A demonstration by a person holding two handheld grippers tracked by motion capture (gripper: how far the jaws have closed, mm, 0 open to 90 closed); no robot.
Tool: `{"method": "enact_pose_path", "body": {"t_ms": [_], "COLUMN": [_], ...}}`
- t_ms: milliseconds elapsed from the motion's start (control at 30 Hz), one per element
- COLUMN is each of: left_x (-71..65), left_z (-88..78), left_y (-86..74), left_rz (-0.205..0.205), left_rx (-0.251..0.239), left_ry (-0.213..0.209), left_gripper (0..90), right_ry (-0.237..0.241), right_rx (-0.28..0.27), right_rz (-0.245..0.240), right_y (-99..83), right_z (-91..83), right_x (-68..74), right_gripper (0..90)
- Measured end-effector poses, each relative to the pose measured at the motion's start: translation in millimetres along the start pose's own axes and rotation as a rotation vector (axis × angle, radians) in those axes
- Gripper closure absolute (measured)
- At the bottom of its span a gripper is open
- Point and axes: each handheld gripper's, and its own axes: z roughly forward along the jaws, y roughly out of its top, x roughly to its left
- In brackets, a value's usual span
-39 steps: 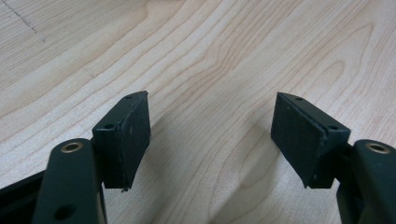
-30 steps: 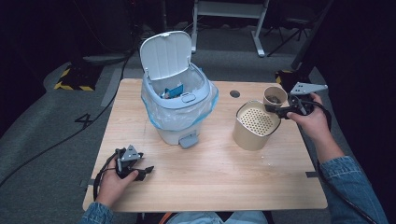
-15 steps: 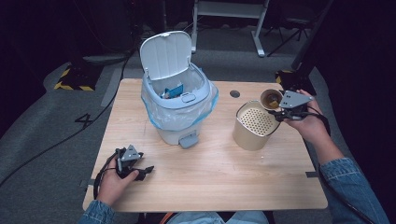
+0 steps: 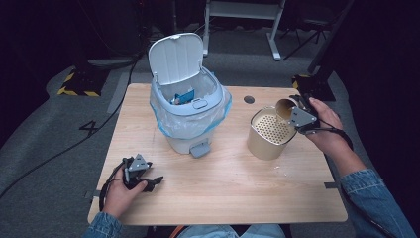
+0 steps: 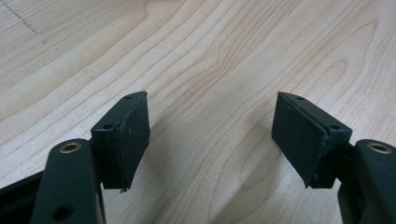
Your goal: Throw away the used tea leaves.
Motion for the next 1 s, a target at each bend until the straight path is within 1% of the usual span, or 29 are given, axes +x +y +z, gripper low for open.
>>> {"method": "enact_pose_path", "body": {"t_ms": [33,67,100,133,167,200,233,267,300,333,367,400,433,500,533,567,600,700,733,767,833,900,1000], "left_x": [0.0,0.0,0.0,0.0,0.0,0.0,0.0,0.0,-0.1,-0.1,-0.1,-0.1,-0.1,-0.1,-0.1,-0.1,-0.1,-0.1,-0.1,-0.1,-0.1,-0.1,-0.1], "left_z": [0.0,0.0,0.0,0.0,0.0,0.0,0.0,0.0,0.0,0.0,0.0,0.0,0.0,0.0,0.0,0.0,0.0,0.0,0.0,0.0,0.0,0.0,0.0], "left_y": [0.0,0.0,0.0,0.0,0.0,0.0,0.0,0.0,0.0,0.0,0.0,0.0,0.0,0.0,0.0,0.0,0.0,0.0,0.0,0.0,0.0,0.0,0.0], "left_rz": [0.0,0.0,0.0,0.0,0.0,0.0,0.0,0.001,0.001,0.001,0.0,0.001,0.001,0.001,0.001,0.001,0.0,0.0,0.001,0.001,0.001,0.001,0.0], "left_rx": [0.0,0.0,0.0,0.0,0.0,0.0,0.0,0.0,0.0,0.0,0.0,0.0,0.0,0.0,0.0,0.0,0.0,0.0,0.0,0.0,0.0,0.0,0.0], "left_ry": [0.0,0.0,0.0,0.0,0.0,0.0,0.0,0.0,0.001,0.001,0.001,0.001,0.001,0.0,0.001,0.001,0.001,0.001,0.001,0.001,0.001,0.001,0.001], "left_gripper": [28.4,28.4,28.4,28.4,28.4,28.4,28.4,28.3,28.3,28.4,28.4,28.3,28.3,28.4,28.4,28.4,28.4,28.4,28.3,28.4,28.4,28.3,28.3], "right_ry": [-0.012,-0.026,-0.026,-0.037,-0.051,-0.068,-0.077,-0.113,-0.113,-0.126,-0.144,-0.168,-0.168,-0.189,-0.225,-0.232,-0.232,-0.256,-0.266,-0.266,-0.282,-0.286,-0.306], "right_rx": [0.016,0.037,0.037,0.061,0.079,0.104,0.121,0.17,0.17,0.187,0.2,0.234,0.234,0.253,0.299,0.311,0.311,0.326,0.328,0.328,0.33,0.328,0.332], "right_rz": [-0.047,-0.106,-0.106,-0.145,-0.196,-0.261,-0.3,-0.437,-0.437,-0.491,-0.554,-0.678,-0.678,-0.779,-0.876,-0.908,-0.908,-0.973,-0.978,-0.978,-0.995,-0.997,-1.017], "right_y": [2.3,5.4,5.4,7.2,9.7,12.3,13.7,18.6,18.6,20.6,22.5,25.8,25.8,27.8,28.5,29.0,29.0,28.1,28.0,28.0,28.0,28.0,28.5], "right_z": [0.1,0.3,0.3,-0.1,0.3,0.8,1.3,2.4,2.4,2.9,3.2,4.2,4.2,5.5,5.9,5.7,5.7,5.7,5.3,5.3,4.5,4.1,2.6], "right_x": [0.9,2.5,2.5,4.0,5.8,7.9,9.5,14.2,14.2,16.4,18.8,23.4,23.4,28.6,34.2,35.8,35.8,38.1,38.7,38.7,39.4,39.5,40.5], "right_gripper": [30.7,30.8,30.8,30.8,30.8,30.8,30.8,30.8,30.8,30.9,30.8,30.9,30.9,30.8,30.7,30.6,30.6,30.6,30.6,30.6,30.5,30.4,30.5]}}
